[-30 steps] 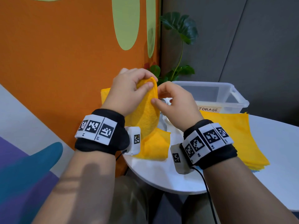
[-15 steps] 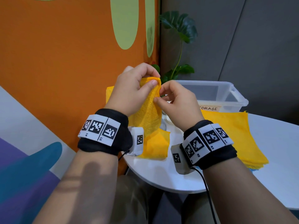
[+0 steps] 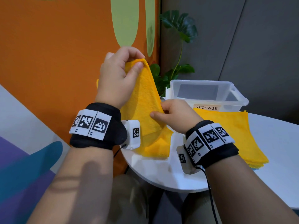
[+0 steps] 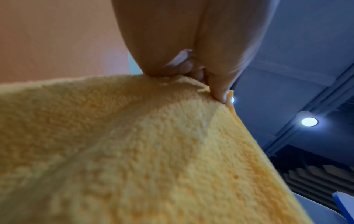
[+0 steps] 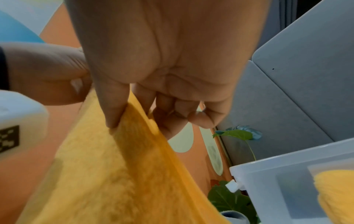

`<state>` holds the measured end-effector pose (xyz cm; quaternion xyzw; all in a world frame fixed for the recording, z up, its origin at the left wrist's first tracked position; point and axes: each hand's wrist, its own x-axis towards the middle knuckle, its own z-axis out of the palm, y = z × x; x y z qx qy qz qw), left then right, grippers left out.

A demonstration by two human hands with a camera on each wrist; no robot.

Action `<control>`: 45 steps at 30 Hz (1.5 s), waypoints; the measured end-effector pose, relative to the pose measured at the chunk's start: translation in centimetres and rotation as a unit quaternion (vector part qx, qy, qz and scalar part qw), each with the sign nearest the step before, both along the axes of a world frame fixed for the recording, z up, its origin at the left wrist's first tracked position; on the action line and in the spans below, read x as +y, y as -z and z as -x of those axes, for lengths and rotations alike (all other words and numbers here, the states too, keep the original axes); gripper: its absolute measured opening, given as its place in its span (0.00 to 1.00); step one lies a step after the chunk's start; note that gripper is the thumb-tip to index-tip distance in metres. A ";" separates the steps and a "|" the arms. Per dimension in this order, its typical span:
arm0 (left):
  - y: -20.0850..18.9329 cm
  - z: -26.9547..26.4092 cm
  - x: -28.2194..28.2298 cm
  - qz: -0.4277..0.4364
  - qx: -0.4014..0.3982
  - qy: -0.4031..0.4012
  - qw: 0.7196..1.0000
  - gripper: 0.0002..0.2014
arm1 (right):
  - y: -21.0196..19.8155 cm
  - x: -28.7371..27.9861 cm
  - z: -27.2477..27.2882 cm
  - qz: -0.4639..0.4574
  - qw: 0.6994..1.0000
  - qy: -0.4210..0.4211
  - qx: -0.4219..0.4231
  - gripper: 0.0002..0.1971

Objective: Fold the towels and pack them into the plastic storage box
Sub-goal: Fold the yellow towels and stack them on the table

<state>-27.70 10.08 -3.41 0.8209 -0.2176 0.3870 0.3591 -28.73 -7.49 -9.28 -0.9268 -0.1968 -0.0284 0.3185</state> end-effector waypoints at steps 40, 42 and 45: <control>0.8 -0.8 5.9 0.268 -0.012 -0.307 0.913 0.13 | 2.1 -5.6 -1.3 -0.005 0.934 0.348 -0.081 0.11; 0.9 -0.8 5.9 0.268 -0.011 -0.310 0.912 0.13 | 2.2 -5.6 -1.3 -0.001 0.932 0.352 -0.087 0.12; 1.0 -0.7 6.2 0.265 -0.008 -0.316 0.911 0.13 | 2.3 -5.5 -1.3 0.009 0.932 0.351 -0.087 0.13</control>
